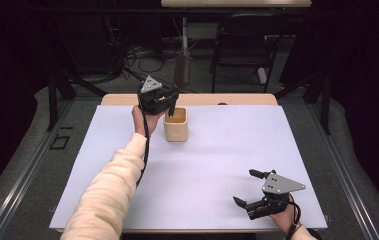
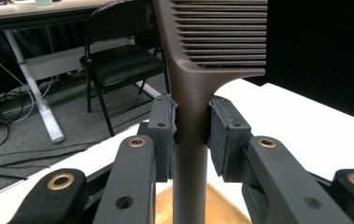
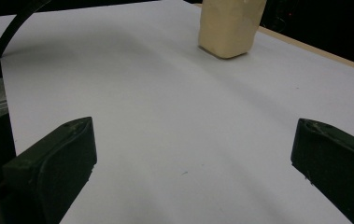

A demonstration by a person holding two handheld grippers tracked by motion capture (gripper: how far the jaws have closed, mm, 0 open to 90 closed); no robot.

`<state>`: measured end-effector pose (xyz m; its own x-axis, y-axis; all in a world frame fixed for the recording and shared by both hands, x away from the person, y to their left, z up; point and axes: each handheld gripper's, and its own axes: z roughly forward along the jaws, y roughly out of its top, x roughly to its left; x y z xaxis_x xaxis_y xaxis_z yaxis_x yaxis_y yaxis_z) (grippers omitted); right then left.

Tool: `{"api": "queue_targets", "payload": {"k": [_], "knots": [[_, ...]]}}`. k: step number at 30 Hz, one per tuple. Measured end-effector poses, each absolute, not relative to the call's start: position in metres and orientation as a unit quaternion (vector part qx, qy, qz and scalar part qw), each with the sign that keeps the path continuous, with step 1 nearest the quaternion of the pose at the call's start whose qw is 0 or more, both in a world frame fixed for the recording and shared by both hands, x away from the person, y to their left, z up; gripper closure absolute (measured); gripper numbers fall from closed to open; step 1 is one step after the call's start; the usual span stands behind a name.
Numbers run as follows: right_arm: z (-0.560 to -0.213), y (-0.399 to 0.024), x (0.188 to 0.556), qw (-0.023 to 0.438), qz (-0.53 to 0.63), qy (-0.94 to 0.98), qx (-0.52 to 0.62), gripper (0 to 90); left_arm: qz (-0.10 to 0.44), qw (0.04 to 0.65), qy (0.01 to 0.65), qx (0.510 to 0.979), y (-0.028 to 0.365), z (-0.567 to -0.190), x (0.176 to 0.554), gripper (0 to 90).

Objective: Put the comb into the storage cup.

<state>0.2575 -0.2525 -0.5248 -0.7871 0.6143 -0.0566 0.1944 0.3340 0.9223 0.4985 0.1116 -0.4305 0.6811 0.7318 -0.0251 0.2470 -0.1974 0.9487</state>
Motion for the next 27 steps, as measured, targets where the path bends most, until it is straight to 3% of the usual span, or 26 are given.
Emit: {"api": "queue_targets", "payload": {"k": [27], "knots": [[-0.525, -0.253, 0.257, 0.203, 0.518, 0.791, 0.255, 0.0, 0.213, 0.524, 0.332, 0.754, 0.109, -0.441, 0.504, 72.1]]}}
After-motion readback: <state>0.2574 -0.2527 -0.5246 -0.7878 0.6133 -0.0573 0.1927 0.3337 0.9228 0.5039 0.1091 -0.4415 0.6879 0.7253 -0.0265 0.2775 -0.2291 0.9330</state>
